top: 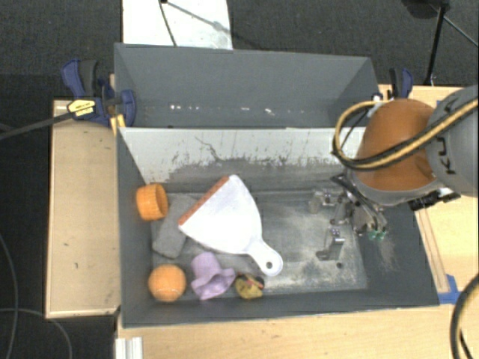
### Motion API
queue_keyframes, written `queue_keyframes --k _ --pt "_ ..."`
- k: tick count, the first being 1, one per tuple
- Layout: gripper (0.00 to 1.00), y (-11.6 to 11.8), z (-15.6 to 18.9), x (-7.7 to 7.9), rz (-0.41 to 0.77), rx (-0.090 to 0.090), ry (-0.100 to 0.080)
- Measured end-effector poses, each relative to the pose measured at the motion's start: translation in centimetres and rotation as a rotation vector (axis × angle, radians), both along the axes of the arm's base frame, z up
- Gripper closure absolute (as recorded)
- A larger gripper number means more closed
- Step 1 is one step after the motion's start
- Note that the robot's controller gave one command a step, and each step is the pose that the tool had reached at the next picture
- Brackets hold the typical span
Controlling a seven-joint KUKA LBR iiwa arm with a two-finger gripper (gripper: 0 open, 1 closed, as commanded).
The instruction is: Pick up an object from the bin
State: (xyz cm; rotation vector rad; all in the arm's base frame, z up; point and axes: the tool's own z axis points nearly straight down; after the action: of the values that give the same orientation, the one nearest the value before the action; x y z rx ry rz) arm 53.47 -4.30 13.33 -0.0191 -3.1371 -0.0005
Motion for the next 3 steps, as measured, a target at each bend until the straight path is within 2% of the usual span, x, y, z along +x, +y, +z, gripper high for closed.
queue_keyframes --k 1,2,3 --pt "0.0 0.0 0.4 0.1 0.001 -0.001 -0.007" --pt "0.0 4.8 -3.1 -1.9 0.106 -0.001 -0.009" --pt "0.0 7.0 -2.5 -3.2 0.106 0.001 -0.006"
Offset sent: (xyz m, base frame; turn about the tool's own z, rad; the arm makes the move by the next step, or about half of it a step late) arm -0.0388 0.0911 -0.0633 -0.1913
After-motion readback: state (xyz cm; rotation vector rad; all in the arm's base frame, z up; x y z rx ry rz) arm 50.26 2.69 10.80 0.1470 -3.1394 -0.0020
